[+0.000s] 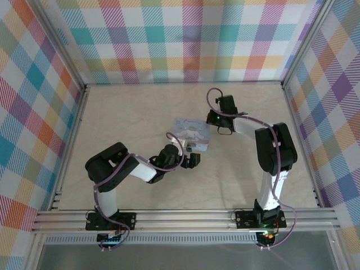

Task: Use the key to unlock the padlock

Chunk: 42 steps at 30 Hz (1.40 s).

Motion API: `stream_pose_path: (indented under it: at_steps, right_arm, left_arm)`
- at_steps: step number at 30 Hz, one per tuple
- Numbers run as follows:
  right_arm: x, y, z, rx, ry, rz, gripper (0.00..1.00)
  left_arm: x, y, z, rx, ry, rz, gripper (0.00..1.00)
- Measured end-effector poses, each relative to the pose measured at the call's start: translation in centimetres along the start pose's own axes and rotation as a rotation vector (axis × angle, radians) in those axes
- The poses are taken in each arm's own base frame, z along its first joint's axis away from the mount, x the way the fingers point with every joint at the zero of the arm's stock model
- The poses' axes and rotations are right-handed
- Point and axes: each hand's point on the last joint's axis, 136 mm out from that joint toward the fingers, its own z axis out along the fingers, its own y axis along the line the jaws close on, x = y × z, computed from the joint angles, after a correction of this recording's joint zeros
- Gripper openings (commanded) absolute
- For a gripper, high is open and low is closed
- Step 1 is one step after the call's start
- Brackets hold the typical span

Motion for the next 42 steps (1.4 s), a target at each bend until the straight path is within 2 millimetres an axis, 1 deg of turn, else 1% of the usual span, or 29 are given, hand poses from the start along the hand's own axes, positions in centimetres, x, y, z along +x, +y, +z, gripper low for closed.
stream_pose_path:
  at_steps: [4, 6, 9, 13, 16, 20, 22, 23, 26, 30, 32, 34, 35, 36, 37, 40, 42]
  right_arm:
    - [-0.3, 0.2, 0.1, -0.006, -0.016, -0.005, 0.0]
    - [-0.4, 0.4, 0.1, -0.008, -0.02, -0.006, 0.0]
    - [-0.4, 0.7, 0.2, -0.012, -0.028, -0.011, 0.0]
    - [-0.5, 0.9, 0.2, -0.017, -0.033, -0.014, 0.0]
    - [-0.6, 1.1, 0.2, -0.021, -0.038, -0.017, 0.0]
    - [-0.6, 1.1, 0.3, -0.025, -0.044, -0.018, 0.0]
    - [-0.7, 1.1, 0.3, -0.027, -0.049, -0.019, 0.0]
    - [-0.6, 1.1, 0.3, -0.028, -0.051, -0.02, 0.0]
    - [-0.6, 1.1, 0.3, -0.031, -0.054, -0.02, 0.0]
    - [-0.6, 1.1, 0.3, -0.035, -0.058, -0.021, 0.0]
    - [-0.6, 1.1, 0.3, -0.037, -0.061, -0.021, 0.0]
    - [-0.6, 1.2, 0.3, -0.039, -0.061, -0.021, 0.0]
    - [-0.6, 1.2, 0.3, -0.039, -0.06, -0.02, 0.0]
    - [-0.6, 1.2, 0.3, -0.04, -0.061, -0.019, 0.0]
    - [-0.6, 1.2, 0.3, -0.039, -0.06, -0.019, 0.0]
    - [-0.6, 1.2, 0.3, -0.039, -0.06, -0.018, 0.0]
    - [-0.5, 1.2, 0.2, -0.04, -0.063, -0.019, 0.0]
  left_arm:
    - [-0.1, -0.9, 0.6, 0.043, 0.013, -0.001, 0.92]
    - [-0.1, -1.7, 0.9, 0.081, 0.026, -0.002, 0.89]
    - [-0.1, -2.8, 1.2, 0.135, 0.044, -0.007, 0.9]
    - [0.2, -3.5, 1.2, 0.177, 0.064, -0.017, 0.91]
    - [0.0, -3.5, 1.2, 0.192, 0.07, -0.04, 0.9]
    - [-0.4, -3.4, 1.2, 0.209, 0.069, -0.074, 0.88]
    - [-0.7, -3.2, 1.1, 0.219, 0.068, -0.099, 0.83]
    - [-0.7, -3.1, 1.1, 0.22, 0.067, -0.106, 0.83]
    - [-0.9, -2.7, 1.1, 0.223, 0.07, -0.131, 0.73]
    - [-1.0, -2.6, 1.1, 0.232, 0.074, -0.155, 0.71]
    - [-1.0, -2.6, 1.2, 0.239, 0.074, -0.161, 0.64]
    - [-0.9, -2.6, 1.3, 0.247, 0.079, -0.17, 0.64]
    - [-0.7, -2.6, 1.3, 0.252, 0.084, -0.175, 0.61]
    - [-0.7, -2.5, 1.4, 0.254, 0.088, -0.18, 0.56]
    - [-0.7, -2.5, 1.5, 0.257, 0.092, -0.184, 0.54]
    - [-0.5, -2.3, 1.9, 0.262, 0.104, -0.199, 0.54]
    - [-0.3, -2.3, 2.0, 0.267, 0.112, -0.212, 0.52]
